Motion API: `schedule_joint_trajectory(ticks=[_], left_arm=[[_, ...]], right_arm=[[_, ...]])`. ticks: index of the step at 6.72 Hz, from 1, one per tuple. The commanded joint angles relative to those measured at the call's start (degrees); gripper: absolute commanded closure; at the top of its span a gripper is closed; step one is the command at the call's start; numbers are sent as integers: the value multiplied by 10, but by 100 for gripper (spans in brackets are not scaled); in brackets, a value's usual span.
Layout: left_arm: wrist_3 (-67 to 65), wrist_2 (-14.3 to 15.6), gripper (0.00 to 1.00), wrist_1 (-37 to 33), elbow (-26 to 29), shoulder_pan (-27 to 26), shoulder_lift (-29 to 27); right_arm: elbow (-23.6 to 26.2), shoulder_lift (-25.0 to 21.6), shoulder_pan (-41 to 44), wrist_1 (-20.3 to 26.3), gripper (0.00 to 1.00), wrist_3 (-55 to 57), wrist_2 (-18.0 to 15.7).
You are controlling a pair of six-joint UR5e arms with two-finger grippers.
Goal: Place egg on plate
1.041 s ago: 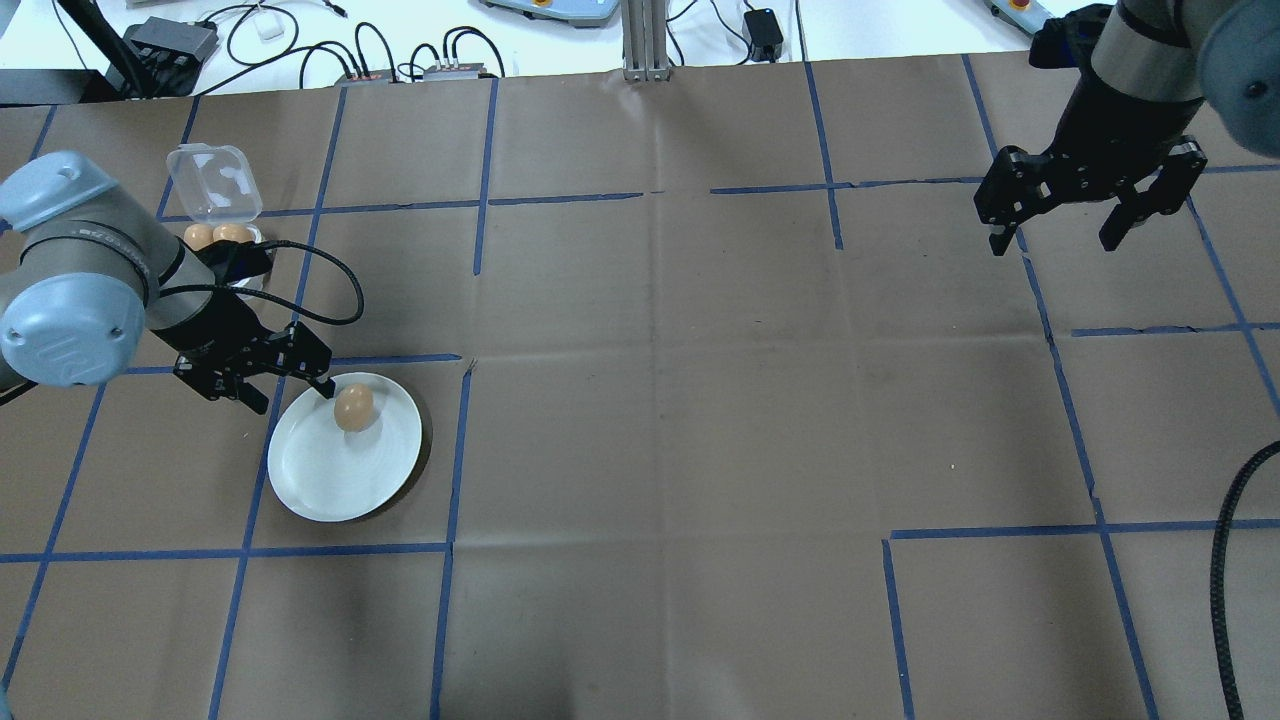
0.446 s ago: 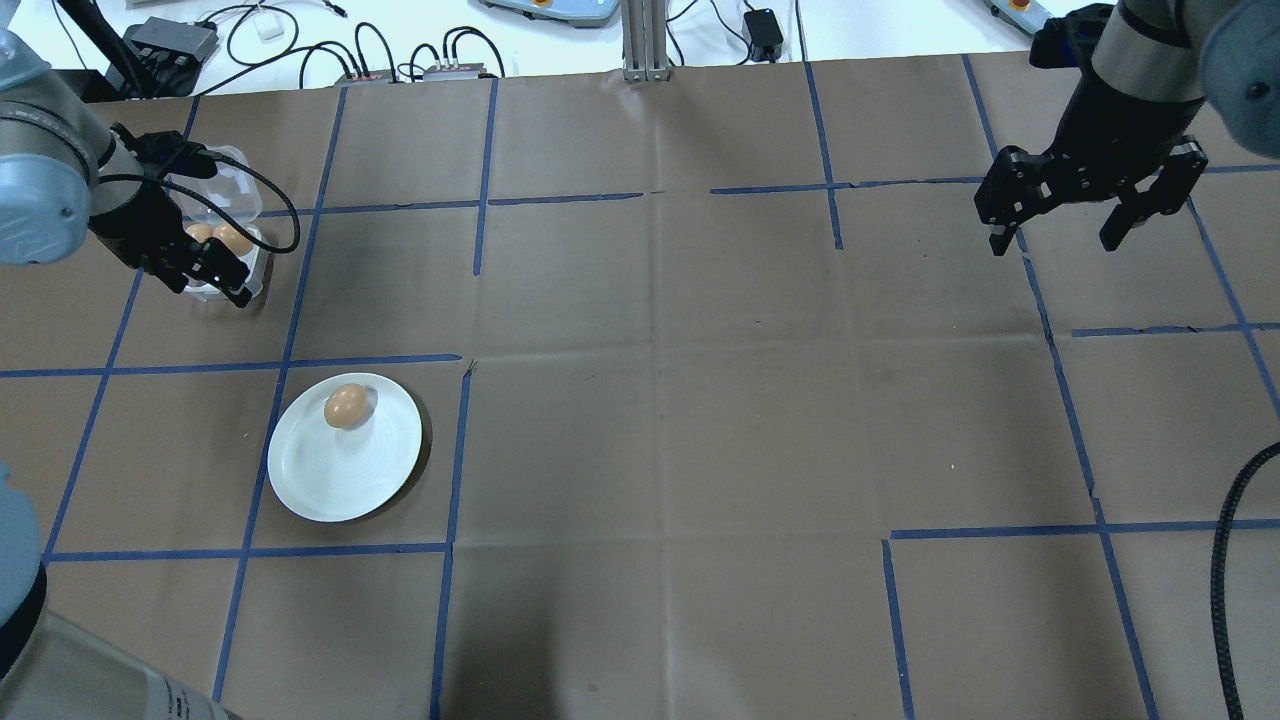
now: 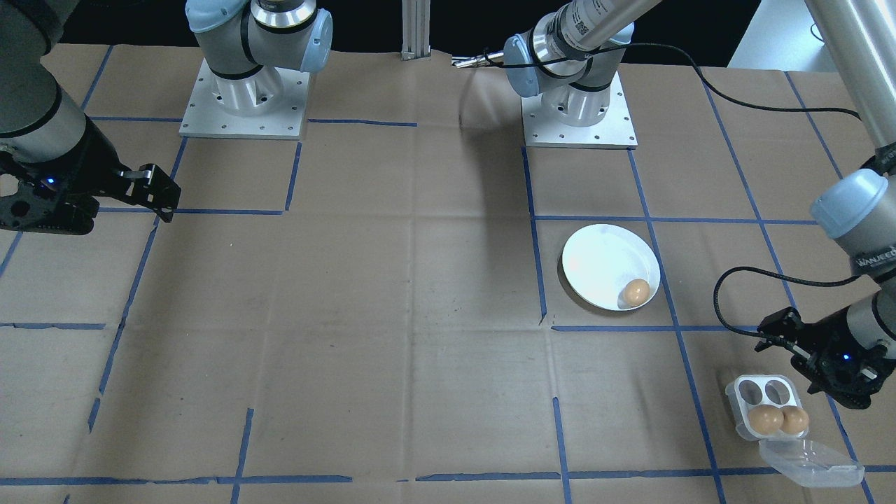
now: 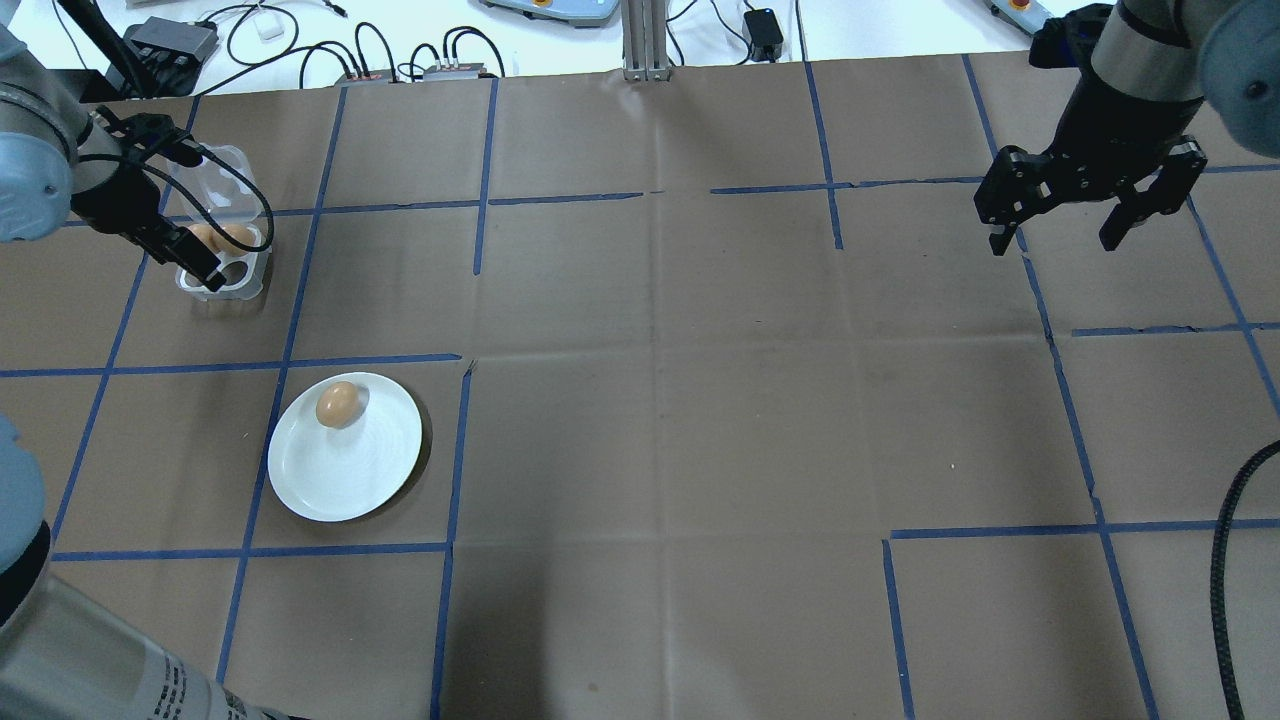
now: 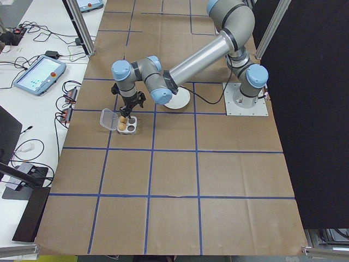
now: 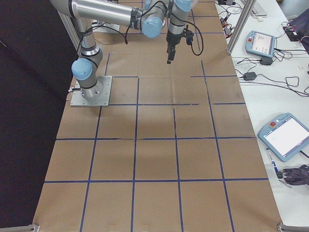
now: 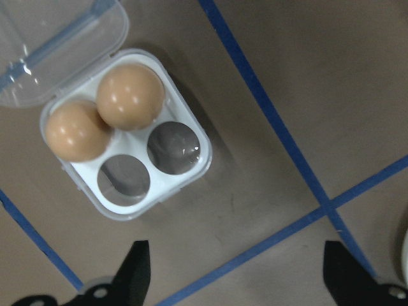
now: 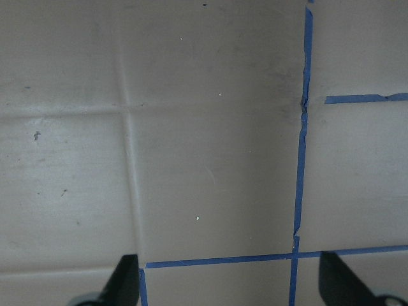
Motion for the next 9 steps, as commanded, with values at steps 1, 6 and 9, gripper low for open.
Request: schedule_joint_trajectory(ticks=[1,6,9], left_arm=[[103,-4,5,4,40,1,-41],[179,-9,5,39,62,1,-72],[180,-9,5,40,67,7,-91]], right_arm=[[0,0,0,0,0,0,0],[0,0,0,0,0,0,0],[0,0,0,0,0,0,0]])
